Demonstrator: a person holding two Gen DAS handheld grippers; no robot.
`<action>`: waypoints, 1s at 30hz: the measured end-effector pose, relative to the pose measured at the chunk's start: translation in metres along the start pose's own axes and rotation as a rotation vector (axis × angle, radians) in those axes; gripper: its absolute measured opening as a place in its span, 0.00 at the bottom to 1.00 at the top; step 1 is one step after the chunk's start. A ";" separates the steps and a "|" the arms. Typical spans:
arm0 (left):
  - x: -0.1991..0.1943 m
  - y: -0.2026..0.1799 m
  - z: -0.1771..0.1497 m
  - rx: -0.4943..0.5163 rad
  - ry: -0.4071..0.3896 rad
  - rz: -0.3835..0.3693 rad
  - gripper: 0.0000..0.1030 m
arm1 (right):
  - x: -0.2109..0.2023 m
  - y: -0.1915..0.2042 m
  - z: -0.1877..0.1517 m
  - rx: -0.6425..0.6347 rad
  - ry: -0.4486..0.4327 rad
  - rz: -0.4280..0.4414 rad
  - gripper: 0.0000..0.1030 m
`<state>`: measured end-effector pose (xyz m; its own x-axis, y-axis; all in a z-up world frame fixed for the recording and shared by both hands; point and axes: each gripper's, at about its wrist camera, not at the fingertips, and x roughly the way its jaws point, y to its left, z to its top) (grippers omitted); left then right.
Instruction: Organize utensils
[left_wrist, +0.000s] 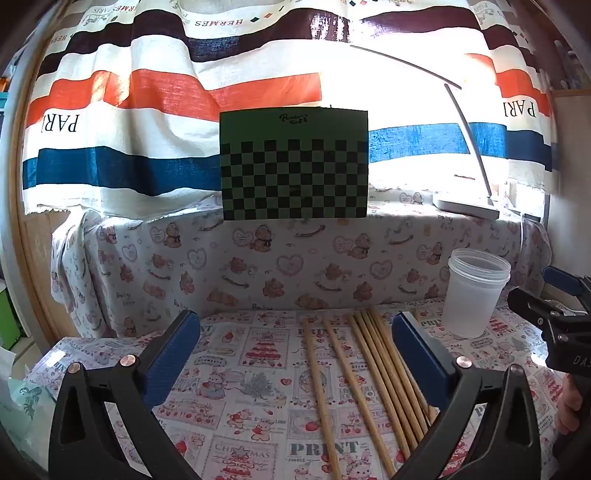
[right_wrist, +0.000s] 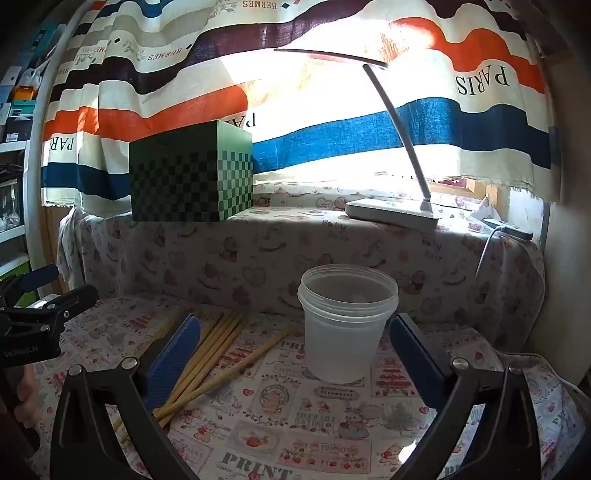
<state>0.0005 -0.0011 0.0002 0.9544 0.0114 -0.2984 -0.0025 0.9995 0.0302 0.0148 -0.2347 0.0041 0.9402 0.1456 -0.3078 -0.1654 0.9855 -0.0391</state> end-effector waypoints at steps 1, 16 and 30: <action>0.000 0.000 0.000 -0.003 -0.002 0.001 1.00 | -0.001 -0.001 0.000 0.021 -0.026 0.005 1.00; 0.002 0.008 0.000 -0.035 0.003 0.000 1.00 | 0.000 -0.002 0.001 0.015 -0.011 -0.006 1.00; 0.000 0.006 0.000 -0.033 0.000 0.004 1.00 | 0.000 -0.002 0.000 0.013 -0.008 -0.006 1.00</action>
<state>0.0004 0.0053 0.0005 0.9544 0.0154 -0.2983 -0.0160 0.9999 0.0003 0.0153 -0.2362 0.0040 0.9435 0.1399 -0.3004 -0.1555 0.9874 -0.0285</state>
